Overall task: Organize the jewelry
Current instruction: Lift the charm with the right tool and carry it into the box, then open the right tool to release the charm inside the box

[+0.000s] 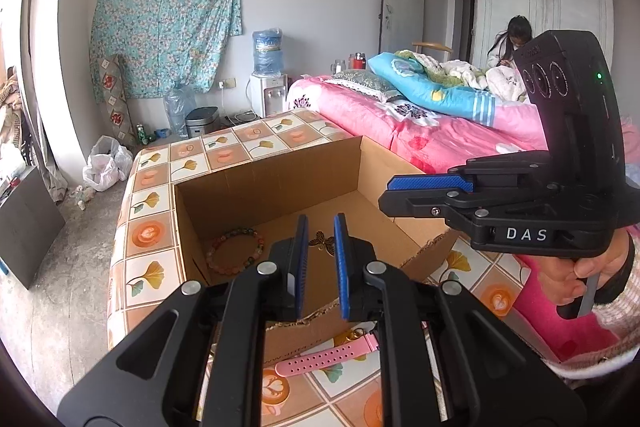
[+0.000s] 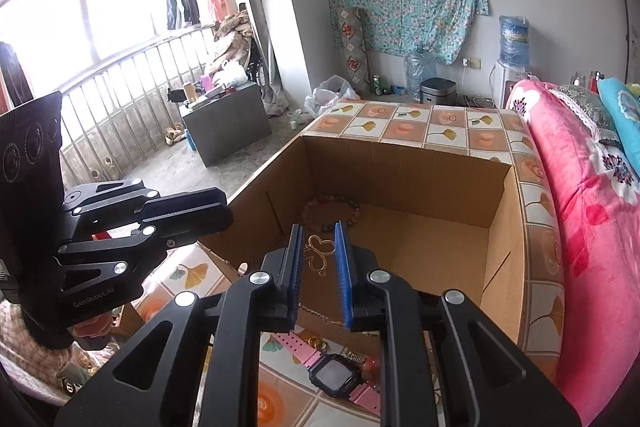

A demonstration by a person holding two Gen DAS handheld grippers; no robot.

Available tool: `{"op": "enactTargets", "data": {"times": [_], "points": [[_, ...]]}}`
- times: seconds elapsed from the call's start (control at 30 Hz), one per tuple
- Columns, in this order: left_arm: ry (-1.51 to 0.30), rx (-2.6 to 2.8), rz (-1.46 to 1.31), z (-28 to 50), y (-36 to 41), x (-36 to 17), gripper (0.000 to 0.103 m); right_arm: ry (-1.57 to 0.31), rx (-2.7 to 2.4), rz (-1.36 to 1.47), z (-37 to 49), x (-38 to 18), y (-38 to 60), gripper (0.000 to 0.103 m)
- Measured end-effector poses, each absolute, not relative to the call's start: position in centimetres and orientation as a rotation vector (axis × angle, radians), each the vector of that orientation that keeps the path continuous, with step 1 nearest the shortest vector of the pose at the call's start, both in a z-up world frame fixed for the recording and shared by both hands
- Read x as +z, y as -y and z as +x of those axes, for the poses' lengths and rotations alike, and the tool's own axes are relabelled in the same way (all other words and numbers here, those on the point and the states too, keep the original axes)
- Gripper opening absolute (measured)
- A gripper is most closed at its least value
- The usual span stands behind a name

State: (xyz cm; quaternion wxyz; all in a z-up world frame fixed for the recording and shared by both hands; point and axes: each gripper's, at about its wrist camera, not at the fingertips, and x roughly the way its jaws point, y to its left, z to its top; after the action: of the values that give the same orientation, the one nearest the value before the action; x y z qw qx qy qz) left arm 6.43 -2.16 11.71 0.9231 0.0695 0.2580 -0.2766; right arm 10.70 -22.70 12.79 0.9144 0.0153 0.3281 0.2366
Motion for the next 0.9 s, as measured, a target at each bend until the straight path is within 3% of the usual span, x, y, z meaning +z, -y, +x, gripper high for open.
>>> {"op": "enactTargets", "data": {"times": [0.23, 0.57, 0.9], "points": [[-0.735, -0.599, 0.011, 14.3, 2.3, 10.1, 0.012, -0.882, 0.482, 0.134, 19.7, 10.8, 24.6, 0.016], [-1.049, -0.586, -0.23, 23.1, 1.6, 5.8, 0.012, -1.241, 0.486, 0.244, 31.6, 3.5, 22.8, 0.016], [-1.171, -0.546, -0.266, 26.8, 2.4, 4.1, 0.012, -1.318, 0.378, 0.251, 35.7, -0.4, 22.3, 0.018]]}}
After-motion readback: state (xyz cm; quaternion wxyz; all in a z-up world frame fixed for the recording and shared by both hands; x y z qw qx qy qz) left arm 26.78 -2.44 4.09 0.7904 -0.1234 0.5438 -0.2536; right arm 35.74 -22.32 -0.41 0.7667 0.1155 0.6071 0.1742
